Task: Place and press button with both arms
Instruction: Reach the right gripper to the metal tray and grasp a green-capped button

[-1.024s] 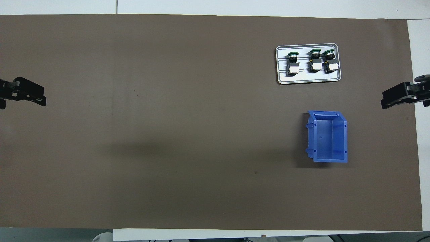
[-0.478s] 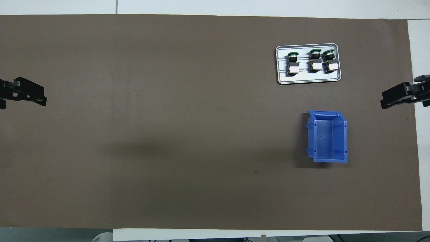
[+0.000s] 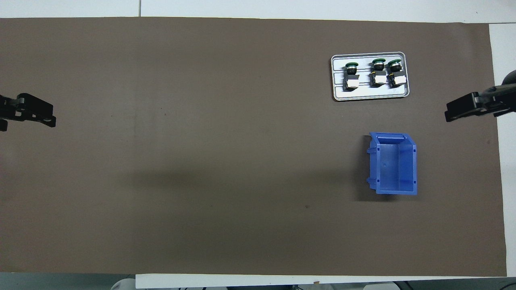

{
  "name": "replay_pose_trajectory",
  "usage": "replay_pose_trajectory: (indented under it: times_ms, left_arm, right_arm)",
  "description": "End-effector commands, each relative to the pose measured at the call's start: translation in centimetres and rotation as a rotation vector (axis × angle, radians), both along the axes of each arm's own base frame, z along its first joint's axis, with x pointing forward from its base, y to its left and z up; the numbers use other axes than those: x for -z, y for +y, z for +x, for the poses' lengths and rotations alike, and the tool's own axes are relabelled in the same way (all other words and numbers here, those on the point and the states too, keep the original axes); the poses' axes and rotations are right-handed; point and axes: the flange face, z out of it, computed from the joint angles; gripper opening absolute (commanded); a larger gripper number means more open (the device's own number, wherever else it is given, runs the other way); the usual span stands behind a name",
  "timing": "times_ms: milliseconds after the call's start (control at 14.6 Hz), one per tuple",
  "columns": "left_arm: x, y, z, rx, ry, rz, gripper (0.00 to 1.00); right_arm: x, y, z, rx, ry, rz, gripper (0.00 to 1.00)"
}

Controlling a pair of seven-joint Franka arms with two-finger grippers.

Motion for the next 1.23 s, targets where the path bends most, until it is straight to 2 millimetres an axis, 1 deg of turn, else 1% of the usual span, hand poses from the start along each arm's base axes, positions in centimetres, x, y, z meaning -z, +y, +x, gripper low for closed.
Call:
replay_pose_trajectory:
  times_ms: [0,68,137,273,341,478,546,683,888,956,1093,1161]
  left_arm:
    - [0.0,0.4,-0.9,-0.01,0.003,0.001,1.0]
    - [0.2,0.4,-0.9,-0.009,0.006,0.001,1.0]
    - [0.2,0.5,-0.9,-0.01,0.005,0.001,1.0]
    - [0.2,0.4,-0.9,-0.018,0.001,0.002,1.0]
    - [0.2,0.3,-0.9,-0.016,0.003,0.002,1.0]
    - [0.2,0.4,-0.9,-0.018,0.0,0.001,1.0]
    - [0.2,0.4,-0.9,-0.018,0.0,0.001,1.0]
    - [0.4,0.3,-0.9,-0.016,0.003,0.002,1.0]
    - [0.4,0.4,-1.0,-0.018,0.004,0.002,1.0]
    - [0.4,0.3,-1.0,-0.016,0.004,0.002,1.0]
    - [0.2,0.4,-1.1,-0.016,0.001,0.002,1.0]
    - [0.5,0.4,-1.2,-0.016,0.007,0.003,1.0]
  right_arm:
    - [4.4,1.0,3.8,-0.024,-0.037,0.044,0.99]
    - [6.3,2.7,5.1,-0.041,-0.047,0.046,0.99]
    - [7.4,4.2,6.3,-0.039,-0.069,0.049,0.99]
    - [11.0,5.8,9.5,-0.033,-0.075,0.051,0.99]
    - [12.3,6.5,10.9,-0.025,-0.091,0.056,0.99]
    - [16.0,8.2,12.9,-0.023,-0.128,0.066,0.99]
    - [17.9,8.3,13.8,-0.023,-0.143,0.071,0.99]
    - [20.7,8.4,15.0,-0.014,-0.179,0.081,0.96]
    - [24.3,8.6,15.8,-0.015,-0.185,0.08,0.92]
    - [25.1,8.5,15.9,-0.018,-0.197,0.074,0.91]
    - [27.3,8.5,15.6,-0.018,-0.208,0.075,0.87]
    - [27.9,8.5,15.4,-0.018,-0.209,0.076,0.86]
